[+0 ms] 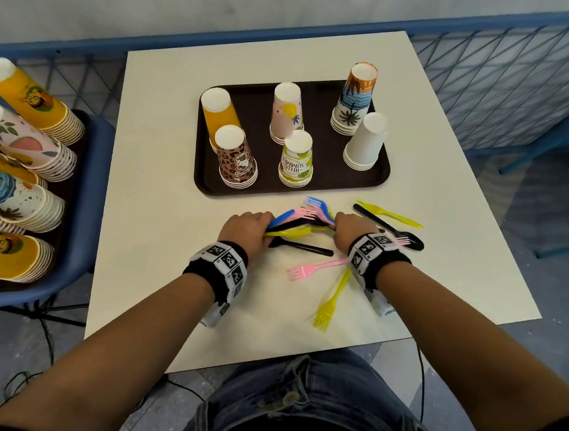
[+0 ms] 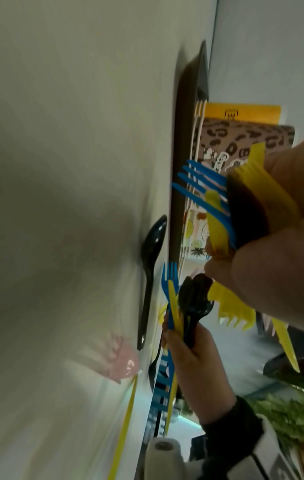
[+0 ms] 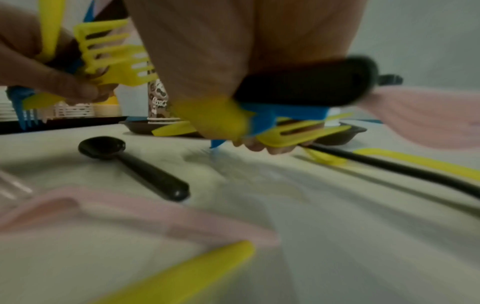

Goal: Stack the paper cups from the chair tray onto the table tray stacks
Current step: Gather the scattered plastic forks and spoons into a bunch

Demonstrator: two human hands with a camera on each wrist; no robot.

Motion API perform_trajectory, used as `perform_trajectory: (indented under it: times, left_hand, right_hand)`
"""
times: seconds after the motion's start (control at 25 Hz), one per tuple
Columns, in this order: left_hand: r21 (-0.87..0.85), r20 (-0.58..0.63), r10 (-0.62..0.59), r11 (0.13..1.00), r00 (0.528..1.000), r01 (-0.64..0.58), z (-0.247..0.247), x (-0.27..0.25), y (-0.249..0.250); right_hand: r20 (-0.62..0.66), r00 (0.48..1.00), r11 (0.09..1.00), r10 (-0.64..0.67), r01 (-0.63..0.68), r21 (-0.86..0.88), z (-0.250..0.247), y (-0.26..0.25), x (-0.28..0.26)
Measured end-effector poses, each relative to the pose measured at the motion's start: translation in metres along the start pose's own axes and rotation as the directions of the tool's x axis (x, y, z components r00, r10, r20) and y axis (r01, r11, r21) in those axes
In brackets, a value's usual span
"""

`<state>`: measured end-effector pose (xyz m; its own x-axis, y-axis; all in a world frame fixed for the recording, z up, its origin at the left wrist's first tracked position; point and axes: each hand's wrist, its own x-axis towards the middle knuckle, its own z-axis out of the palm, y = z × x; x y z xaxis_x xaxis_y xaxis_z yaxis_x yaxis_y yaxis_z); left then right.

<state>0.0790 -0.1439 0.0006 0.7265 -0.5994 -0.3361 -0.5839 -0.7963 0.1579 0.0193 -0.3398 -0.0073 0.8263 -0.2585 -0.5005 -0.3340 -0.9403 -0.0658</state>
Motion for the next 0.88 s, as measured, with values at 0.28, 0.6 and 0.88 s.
perform_trajectory:
  times: [0.28,0.6,0.88]
  left_hand:
    - [-0.027,0.099,0.106,0.994,0.989,-0.104,0.019,0.022,0.010]
    - [0.014,0.120,-0.035,0.999,0.992,0.034,0.039,0.008,-0.015]
    - [-0.154,0.097,-0.157,0.973,0.983,0.171,0.049,-0.013,-0.037]
  right_hand:
    - [-0.022,0.998,0.995,-0.056,0.058,0.085,-0.005,0.032,-0.020]
    - [0.019,0.950,0.950,-0.312,0.311,0.033,0.038,0.040,-0.040]
    - [0.145,0.893,0.887,-0.425,0.443,-0.130,0.044,0.026,-0.048]
